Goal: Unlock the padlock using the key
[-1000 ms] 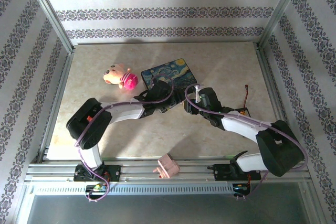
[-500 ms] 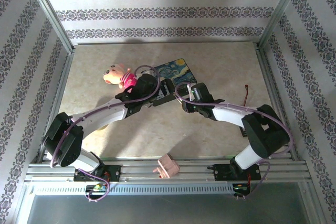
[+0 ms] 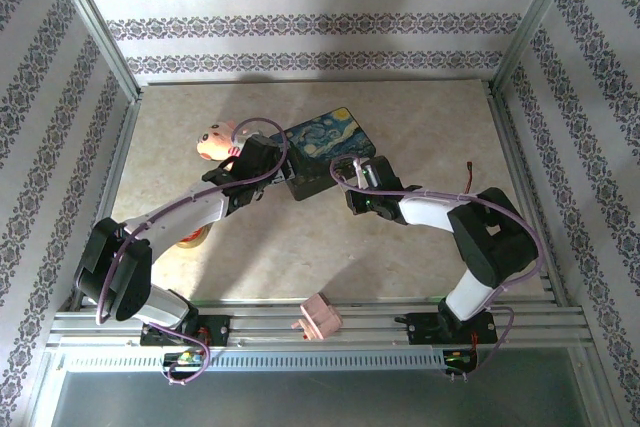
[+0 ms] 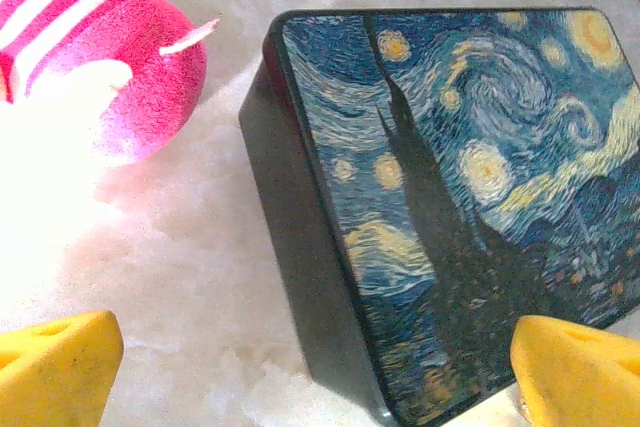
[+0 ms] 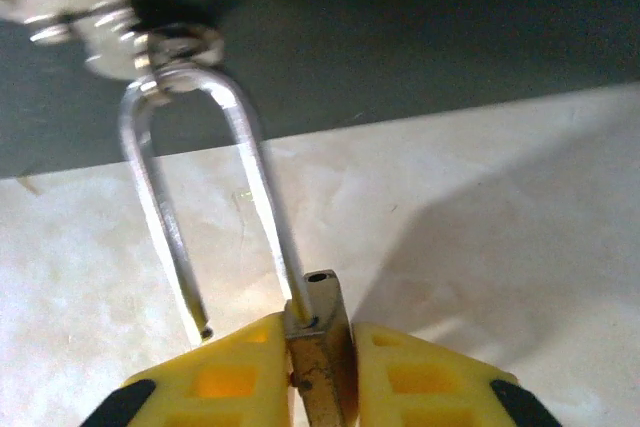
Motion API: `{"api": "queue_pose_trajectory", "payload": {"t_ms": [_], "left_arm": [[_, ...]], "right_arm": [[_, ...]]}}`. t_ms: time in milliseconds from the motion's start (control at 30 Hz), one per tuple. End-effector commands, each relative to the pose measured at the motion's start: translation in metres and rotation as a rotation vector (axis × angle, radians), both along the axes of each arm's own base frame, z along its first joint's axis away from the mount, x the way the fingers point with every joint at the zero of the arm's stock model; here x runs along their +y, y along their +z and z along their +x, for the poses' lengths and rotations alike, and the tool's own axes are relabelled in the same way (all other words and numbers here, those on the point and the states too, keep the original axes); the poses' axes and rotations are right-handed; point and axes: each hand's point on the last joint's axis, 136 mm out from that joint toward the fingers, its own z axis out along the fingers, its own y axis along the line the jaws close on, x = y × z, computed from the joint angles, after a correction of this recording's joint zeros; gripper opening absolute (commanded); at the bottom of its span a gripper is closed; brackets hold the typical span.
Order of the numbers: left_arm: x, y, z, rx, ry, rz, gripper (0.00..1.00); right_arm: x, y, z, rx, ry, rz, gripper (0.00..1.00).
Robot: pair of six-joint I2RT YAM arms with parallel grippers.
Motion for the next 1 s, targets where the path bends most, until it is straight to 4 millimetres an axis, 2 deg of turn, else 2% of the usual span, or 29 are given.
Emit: {"api": "queue_pose_trajectory", "payload": {"t_ms": [0, 100, 167, 467, 800, 967], "left_arm": [[0.011, 0.002, 0.000, 0.005, 0.002, 0.075, 0.99], [0.015, -0.001, 0.003, 0.008, 0.009, 0.115, 0.99], [0.016, -0.005, 0.006, 0.013, 0.012, 0.136, 0.99], [-0.004, -0.015, 0.024, -0.012, -0.043, 0.153, 0.99], [-0.014, -0.027, 0.025, -0.003, -0.059, 0.240, 0.99], [-0.020, -0.015, 0.019, -0.034, -0.066, 0.229, 0.99]], "right_arm": [[0.000, 0.002, 0.004, -0.001, -0.006, 0.009, 0.12], [-0.001, 0.007, 0.002, -0.011, -0.014, 0.020, 0.03], [-0.002, 0.013, 0.000, -0.019, -0.021, 0.033, 0.00], [-0.005, 0.022, -0.007, 0.015, -0.144, 0.148, 0.00], [0.003, 0.027, -0.012, 0.047, -0.247, 0.310, 0.00], [0.007, 0.032, -0.025, 0.056, -0.261, 0.365, 0.00]]}}
